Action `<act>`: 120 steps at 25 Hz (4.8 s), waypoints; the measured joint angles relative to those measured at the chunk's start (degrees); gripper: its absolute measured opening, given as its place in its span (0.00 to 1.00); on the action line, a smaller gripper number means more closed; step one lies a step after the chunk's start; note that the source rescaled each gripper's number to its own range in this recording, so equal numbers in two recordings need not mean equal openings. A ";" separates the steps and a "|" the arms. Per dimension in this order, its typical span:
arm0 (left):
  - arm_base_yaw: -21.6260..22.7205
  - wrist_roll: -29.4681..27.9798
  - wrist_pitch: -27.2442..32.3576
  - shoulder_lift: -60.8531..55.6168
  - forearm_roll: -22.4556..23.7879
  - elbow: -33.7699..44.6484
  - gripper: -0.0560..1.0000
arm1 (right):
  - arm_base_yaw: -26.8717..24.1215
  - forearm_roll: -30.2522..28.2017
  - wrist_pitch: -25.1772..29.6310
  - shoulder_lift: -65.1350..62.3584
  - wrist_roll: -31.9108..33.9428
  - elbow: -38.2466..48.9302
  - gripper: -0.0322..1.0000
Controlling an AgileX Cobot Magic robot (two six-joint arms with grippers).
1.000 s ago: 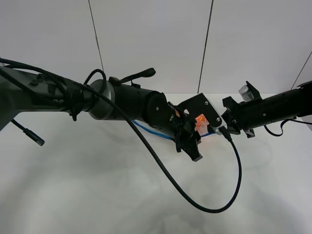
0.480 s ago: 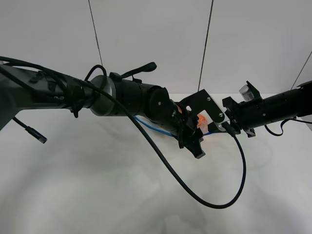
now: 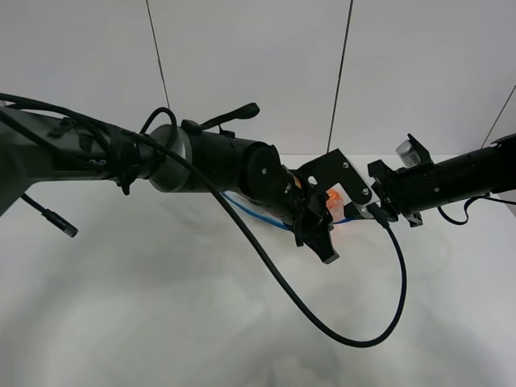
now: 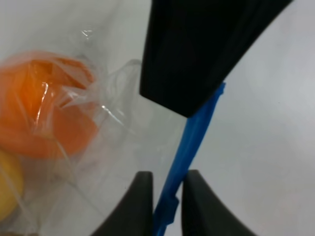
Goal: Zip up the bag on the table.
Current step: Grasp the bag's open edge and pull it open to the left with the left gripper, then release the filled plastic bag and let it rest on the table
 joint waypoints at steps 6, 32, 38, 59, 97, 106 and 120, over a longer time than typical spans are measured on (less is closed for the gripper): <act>0.00 0.18 0.29 0.00 0.02 -0.07 0.05 | 0.00 0.00 -0.04 0.00 -0.17 0.00 0.03; -0.08 -20.00 15.58 0.00 43.03 -0.37 0.05 | 0.00 0.64 -0.16 0.00 -1.05 0.00 0.03; 4.22 -26.38 14.87 0.00 42.14 -0.37 0.05 | 0.00 1.19 -0.20 0.00 -1.05 0.00 0.03; 20.21 -27.05 15.22 -4.02 31.51 -0.37 0.05 | 0.67 3.19 -0.39 0.00 -1.05 -0.21 0.03; 27.63 -36.92 19.25 -4.02 35.33 -0.37 0.53 | 0.01 -2.58 -1.49 0.00 -1.10 -0.21 0.03; 33.87 -37.62 25.90 -4.02 35.45 -0.37 0.57 | 0.01 -3.14 -1.66 0.00 -1.10 -0.21 0.03; 49.13 -36.70 41.00 -4.02 23.53 -0.37 0.62 | 0.01 -4.19 -2.44 0.00 -1.05 -0.21 0.03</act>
